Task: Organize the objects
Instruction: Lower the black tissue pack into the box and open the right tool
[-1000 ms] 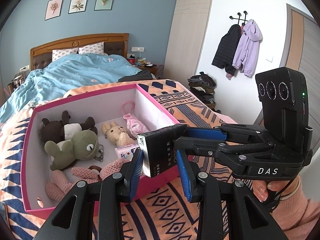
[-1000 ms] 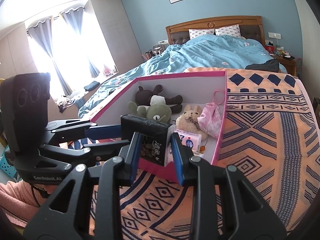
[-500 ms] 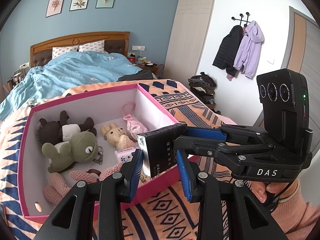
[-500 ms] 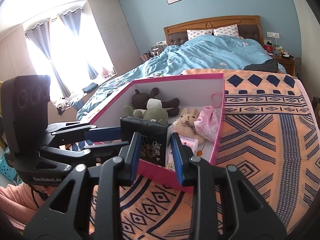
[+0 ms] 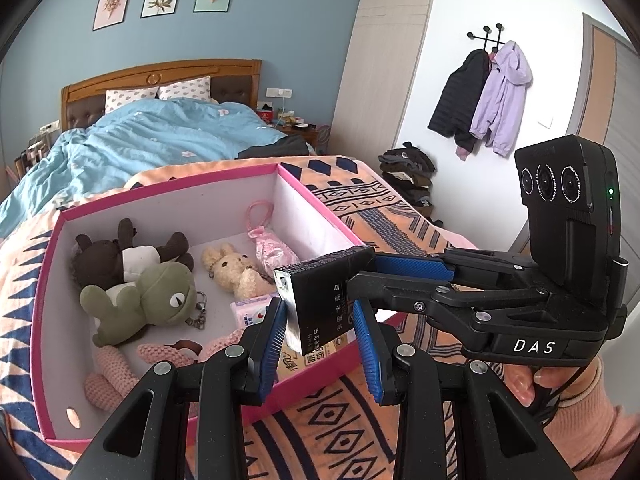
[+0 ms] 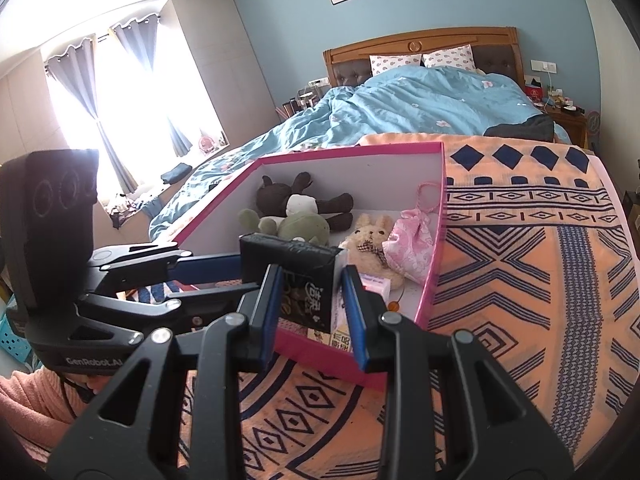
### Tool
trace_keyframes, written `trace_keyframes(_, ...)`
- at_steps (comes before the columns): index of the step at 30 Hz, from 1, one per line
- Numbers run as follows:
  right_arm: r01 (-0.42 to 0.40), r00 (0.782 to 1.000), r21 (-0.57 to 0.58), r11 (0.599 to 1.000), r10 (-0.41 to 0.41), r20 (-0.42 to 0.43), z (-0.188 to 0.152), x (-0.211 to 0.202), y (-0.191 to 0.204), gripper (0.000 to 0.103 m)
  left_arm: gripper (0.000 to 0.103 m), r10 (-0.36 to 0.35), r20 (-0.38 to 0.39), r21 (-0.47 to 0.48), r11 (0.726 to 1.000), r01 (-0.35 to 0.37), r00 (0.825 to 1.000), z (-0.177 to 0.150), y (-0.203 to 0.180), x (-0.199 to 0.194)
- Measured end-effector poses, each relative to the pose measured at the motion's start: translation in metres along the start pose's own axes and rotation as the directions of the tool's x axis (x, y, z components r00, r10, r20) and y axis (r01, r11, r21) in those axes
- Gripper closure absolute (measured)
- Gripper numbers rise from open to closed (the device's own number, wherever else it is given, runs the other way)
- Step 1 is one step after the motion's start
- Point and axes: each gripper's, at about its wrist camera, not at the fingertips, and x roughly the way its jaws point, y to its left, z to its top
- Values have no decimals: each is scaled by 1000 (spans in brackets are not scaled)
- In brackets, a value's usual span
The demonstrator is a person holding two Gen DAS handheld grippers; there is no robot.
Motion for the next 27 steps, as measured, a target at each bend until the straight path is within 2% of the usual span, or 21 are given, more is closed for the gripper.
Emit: trace_keyframes(27, 18, 999, 13, 1000, -17, -51, -1, 21, -8, 70, 69, 12, -46, -25, 1000, -13, 999, -4, 13, 15)
